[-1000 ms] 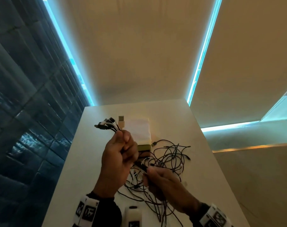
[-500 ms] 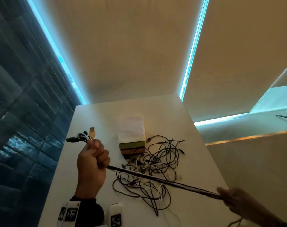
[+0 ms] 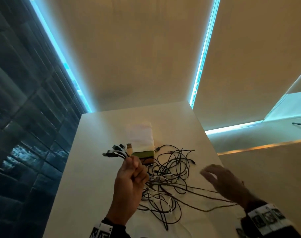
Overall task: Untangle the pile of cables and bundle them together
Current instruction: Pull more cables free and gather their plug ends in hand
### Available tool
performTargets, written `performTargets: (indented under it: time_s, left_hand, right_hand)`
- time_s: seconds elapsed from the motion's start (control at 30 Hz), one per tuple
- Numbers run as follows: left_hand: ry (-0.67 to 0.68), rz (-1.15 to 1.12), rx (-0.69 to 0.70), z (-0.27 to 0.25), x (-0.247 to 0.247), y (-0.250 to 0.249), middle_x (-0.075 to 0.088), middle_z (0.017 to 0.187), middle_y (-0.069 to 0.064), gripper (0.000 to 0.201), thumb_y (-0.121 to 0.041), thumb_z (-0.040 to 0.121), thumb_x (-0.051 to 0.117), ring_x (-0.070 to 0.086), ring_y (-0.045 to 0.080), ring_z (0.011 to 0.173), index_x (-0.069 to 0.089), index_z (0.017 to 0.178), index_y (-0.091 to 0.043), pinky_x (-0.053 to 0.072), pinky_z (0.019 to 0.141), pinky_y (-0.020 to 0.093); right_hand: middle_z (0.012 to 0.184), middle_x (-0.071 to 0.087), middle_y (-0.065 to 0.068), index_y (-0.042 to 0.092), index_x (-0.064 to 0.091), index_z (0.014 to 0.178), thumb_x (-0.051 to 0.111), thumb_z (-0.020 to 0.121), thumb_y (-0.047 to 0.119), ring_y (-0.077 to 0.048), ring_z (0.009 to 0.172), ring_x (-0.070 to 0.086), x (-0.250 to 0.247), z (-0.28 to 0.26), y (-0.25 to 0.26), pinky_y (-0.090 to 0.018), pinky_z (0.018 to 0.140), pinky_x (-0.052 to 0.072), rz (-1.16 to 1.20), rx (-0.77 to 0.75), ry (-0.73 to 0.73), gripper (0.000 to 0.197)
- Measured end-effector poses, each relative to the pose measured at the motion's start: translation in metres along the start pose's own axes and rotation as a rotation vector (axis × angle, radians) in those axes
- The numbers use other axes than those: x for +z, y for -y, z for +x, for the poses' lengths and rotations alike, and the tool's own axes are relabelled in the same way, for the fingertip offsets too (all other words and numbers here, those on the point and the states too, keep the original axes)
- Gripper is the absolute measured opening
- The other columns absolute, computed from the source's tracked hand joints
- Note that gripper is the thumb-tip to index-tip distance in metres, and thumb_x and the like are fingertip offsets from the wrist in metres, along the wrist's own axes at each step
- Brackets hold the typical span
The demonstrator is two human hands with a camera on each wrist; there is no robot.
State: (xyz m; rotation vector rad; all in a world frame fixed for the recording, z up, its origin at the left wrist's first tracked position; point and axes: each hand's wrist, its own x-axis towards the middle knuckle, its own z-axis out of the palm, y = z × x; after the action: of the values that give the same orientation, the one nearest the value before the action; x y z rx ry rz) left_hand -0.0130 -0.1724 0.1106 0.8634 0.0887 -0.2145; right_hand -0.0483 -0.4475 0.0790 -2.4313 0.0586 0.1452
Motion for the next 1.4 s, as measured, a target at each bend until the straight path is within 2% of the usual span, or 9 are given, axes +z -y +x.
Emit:
performTargets:
  time_s: [0.1,0.2,0.47,0.77,0.97,1.1,1.17,1.27,1.4]
  left_hand:
    - [0.034,0.003,-0.018,-0.001,0.006,0.005,0.029,0.061,0.002,0.026,-0.024,0.096,0.037,0.028,0.014,0.053,0.043,0.076,-0.010,0.030,0.051,0.027]
    - [0.048,0.012,0.001,-0.003,0.005,0.002,0.034,0.062,0.003,0.032,-0.029,0.101,0.032,0.034,0.014,0.053,0.044,0.080,-0.008,0.037,0.050,0.025]
    - [-0.091,0.069,0.026,0.000,-0.015,-0.005,0.028,0.054,-0.003,0.038,-0.022,0.105,0.027,0.021,0.010,0.045,0.046,0.073,-0.013,0.023,0.046,0.026]
    - [-0.143,0.095,-0.012,-0.004,-0.034,-0.003,0.025,0.052,-0.004,0.037,-0.018,0.104,0.028,0.018,0.009,0.042,0.044,0.071,-0.014,0.014,0.047,0.030]
    - [-0.159,0.145,0.018,-0.002,-0.019,0.005,0.024,0.054,-0.003,0.035,-0.014,0.103,0.028,0.019,0.009,0.042,0.043,0.072,-0.013,0.020,0.041,0.025]
    - [-0.154,0.162,0.016,0.000,-0.004,0.016,0.024,0.054,-0.003,0.035,-0.017,0.103,0.029,0.019,0.009,0.043,0.043,0.071,-0.013,0.020,0.041,0.025]
    - [-0.118,0.172,-0.070,0.003,0.000,0.020,0.024,0.054,-0.003,0.034,-0.020,0.102,0.031,0.019,0.010,0.043,0.043,0.072,-0.012,0.019,0.042,0.026]
    - [-0.039,0.241,-0.231,0.006,0.007,0.030,0.022,0.055,-0.001,0.032,-0.024,0.100,0.034,0.018,0.011,0.045,0.045,0.073,-0.011,0.014,0.049,0.030]
    - [-0.018,0.288,-0.252,0.014,0.014,0.044,0.022,0.056,-0.001,0.031,-0.026,0.100,0.033,0.018,0.010,0.045,0.044,0.075,-0.010,0.017,0.045,0.026]
  right_hand:
    - [0.123,0.058,0.012,0.029,0.059,0.122,0.031,0.095,0.059,0.003,0.112,0.050,0.037,0.008,0.073,-0.013,0.092,0.041,0.136,-0.264,0.205,0.049]
    - [0.103,0.060,0.006,0.027,0.055,0.109,0.038,0.100,0.043,-0.006,0.089,0.057,0.064,0.013,0.118,-0.019,0.077,0.047,0.383,-0.308,0.357,0.026]
    - [0.064,0.044,0.015,0.037,0.045,0.084,0.025,0.102,0.048,-0.009,0.055,0.045,0.087,0.008,0.091,-0.019,0.050,0.034,0.044,-0.533,0.109,0.029]
    - [0.046,0.021,0.007,0.037,0.021,0.073,0.028,0.103,0.038,-0.008,0.033,0.018,0.070,-0.013,-0.016,-0.022,0.037,0.027,-0.287,-0.362,-0.172,0.031]
    - [0.040,0.045,0.002,0.016,0.058,0.081,0.030,0.100,0.022,-0.018,0.030,0.042,0.040,-0.017,-0.116,-0.022,0.030,0.033,-0.395,-0.066,-0.069,0.035]
    - [0.047,0.046,0.003,0.021,0.052,0.058,0.039,0.099,0.023,-0.011,0.045,0.045,0.018,-0.011,-0.154,-0.022,0.049,0.041,-0.295,0.211,-0.054,0.043]
    - [0.048,0.050,0.002,0.016,0.057,0.070,0.061,0.083,0.018,-0.012,0.041,0.048,0.024,-0.011,-0.225,-0.020,0.040,0.043,-0.293,0.435,0.243,0.014]
    - [0.080,0.068,-0.007,0.015,0.061,0.090,0.058,0.087,0.052,-0.018,0.062,0.054,0.039,0.006,-0.275,-0.021,0.055,0.045,-0.386,0.435,0.441,0.037]
    - [0.089,0.062,-0.005,0.011,0.069,0.091,0.057,0.090,0.017,-0.022,0.084,0.060,0.054,0.048,-0.158,-0.029,0.074,0.044,-0.286,0.107,0.373,0.013]
